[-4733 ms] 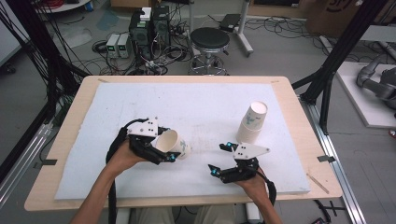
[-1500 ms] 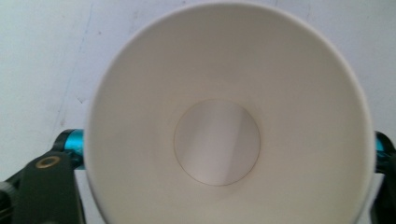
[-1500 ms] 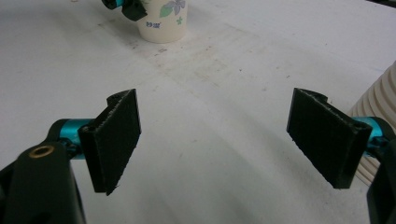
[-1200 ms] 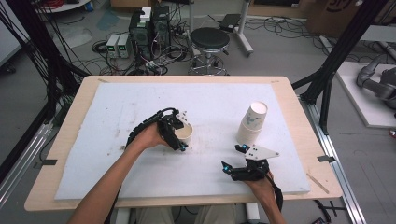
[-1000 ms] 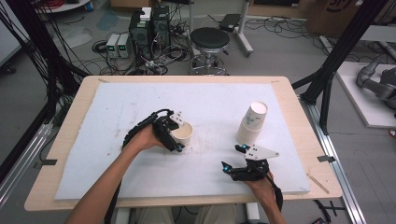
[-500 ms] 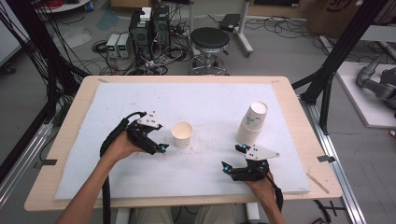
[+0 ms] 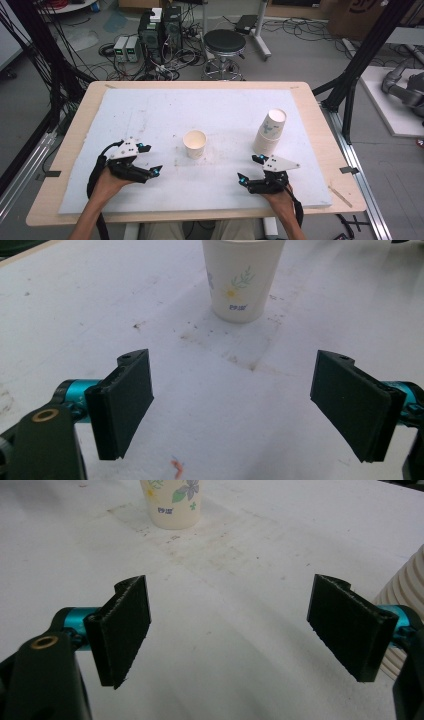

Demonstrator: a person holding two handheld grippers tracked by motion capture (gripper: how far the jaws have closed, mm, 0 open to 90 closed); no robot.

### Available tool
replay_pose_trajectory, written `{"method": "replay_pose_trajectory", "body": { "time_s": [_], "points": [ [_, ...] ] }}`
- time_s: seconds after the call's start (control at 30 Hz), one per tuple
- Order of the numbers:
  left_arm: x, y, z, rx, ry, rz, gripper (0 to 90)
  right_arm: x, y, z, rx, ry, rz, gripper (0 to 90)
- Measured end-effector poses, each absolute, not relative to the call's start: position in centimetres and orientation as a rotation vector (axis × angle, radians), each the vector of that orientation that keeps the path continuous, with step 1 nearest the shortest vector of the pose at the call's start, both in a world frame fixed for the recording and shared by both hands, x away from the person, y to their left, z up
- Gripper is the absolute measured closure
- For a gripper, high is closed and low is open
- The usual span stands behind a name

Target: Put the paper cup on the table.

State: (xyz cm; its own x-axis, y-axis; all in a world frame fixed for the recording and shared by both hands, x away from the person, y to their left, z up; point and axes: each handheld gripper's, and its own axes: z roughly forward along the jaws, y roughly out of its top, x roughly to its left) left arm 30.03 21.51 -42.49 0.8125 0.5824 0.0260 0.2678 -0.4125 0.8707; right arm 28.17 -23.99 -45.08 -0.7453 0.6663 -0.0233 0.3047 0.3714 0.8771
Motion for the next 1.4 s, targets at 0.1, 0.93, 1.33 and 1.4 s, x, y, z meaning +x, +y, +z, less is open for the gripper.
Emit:
{"method": "replay_pose_trajectory", "body": {
  "time_s": [0.1, 0.93, 1.33, 1.4],
  "points": [
    [29.2, 21.8, -43.0, 1.961, 0.651, 0.409, 16.2, 28.1, -23.9, -45.1, 0.847, 2.263, 1.319, 18.1],
    [27.1, 22.8, -45.2, 1.741, 0.758, 0.523, 16.2, 28.2, -24.4, -45.1, 0.885, 2.237, 1.360, 18.1],
    [27.1, 22.6, -45.2, 1.754, 0.770, 0.541, 16.4, 28.2, -24.3, -45.1, 0.880, 2.244, 1.353, 18.1],
    [27.1, 22.6, -45.2, 1.755, 0.771, 0.542, 16.4, 28.2, -24.3, -45.1, 0.883, 2.243, 1.356, 18.1]
  ]
}}
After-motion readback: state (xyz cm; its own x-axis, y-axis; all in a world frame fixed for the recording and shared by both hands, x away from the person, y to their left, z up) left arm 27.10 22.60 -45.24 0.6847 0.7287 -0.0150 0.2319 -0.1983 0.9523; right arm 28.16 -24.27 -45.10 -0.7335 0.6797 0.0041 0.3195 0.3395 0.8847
